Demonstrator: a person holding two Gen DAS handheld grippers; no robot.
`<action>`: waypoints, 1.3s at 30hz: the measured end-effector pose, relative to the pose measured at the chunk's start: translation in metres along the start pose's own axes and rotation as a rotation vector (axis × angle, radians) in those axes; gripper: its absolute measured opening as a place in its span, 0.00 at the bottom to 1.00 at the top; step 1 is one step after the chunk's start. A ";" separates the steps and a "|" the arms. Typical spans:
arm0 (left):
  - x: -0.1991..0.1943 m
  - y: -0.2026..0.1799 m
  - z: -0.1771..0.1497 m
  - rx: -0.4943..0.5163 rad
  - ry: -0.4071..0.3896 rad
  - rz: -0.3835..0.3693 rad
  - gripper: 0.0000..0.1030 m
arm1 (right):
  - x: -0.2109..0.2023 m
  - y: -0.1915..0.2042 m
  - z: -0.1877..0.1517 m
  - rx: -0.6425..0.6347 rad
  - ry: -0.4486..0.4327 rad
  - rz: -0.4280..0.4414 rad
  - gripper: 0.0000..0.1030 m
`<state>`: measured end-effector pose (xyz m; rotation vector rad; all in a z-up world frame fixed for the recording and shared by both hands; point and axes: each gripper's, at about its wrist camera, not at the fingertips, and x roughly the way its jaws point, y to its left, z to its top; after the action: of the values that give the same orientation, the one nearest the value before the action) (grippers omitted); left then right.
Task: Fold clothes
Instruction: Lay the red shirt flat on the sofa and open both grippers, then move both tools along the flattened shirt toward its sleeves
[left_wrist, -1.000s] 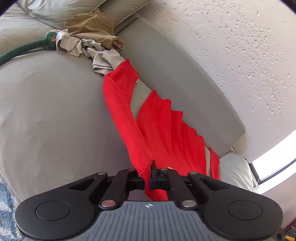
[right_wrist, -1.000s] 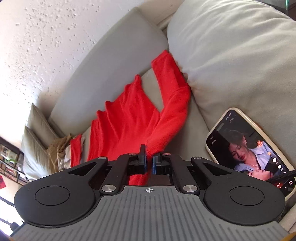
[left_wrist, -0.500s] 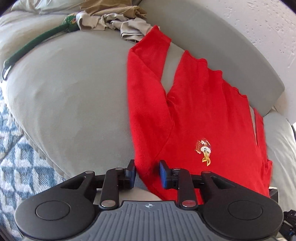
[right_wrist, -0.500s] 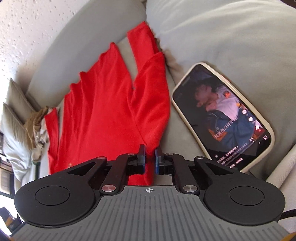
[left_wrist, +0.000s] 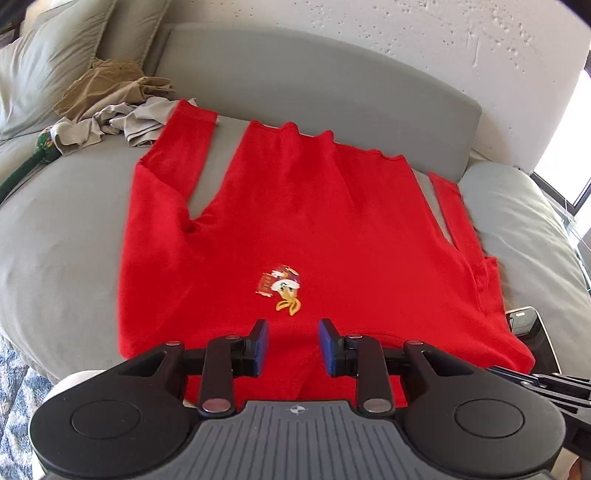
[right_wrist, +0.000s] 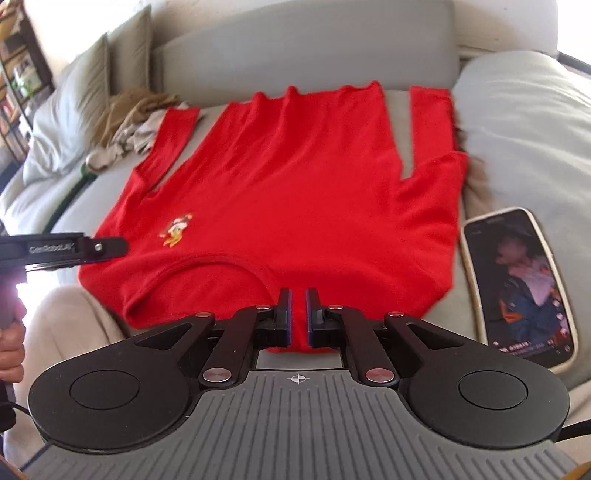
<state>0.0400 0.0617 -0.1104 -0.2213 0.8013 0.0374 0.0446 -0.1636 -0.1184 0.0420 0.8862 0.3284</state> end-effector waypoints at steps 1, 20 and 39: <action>0.004 -0.005 -0.002 0.013 0.004 0.005 0.29 | 0.005 0.004 0.002 -0.012 0.013 -0.019 0.11; 0.000 -0.013 -0.031 0.070 0.197 0.064 0.32 | 0.008 0.012 -0.027 -0.038 0.164 0.034 0.42; -0.002 -0.029 -0.027 0.081 0.145 0.050 0.43 | -0.019 0.010 -0.014 -0.059 -0.028 -0.041 0.42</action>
<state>0.0229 0.0279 -0.1215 -0.1279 0.9512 0.0363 0.0197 -0.1618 -0.1115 -0.0263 0.8482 0.3152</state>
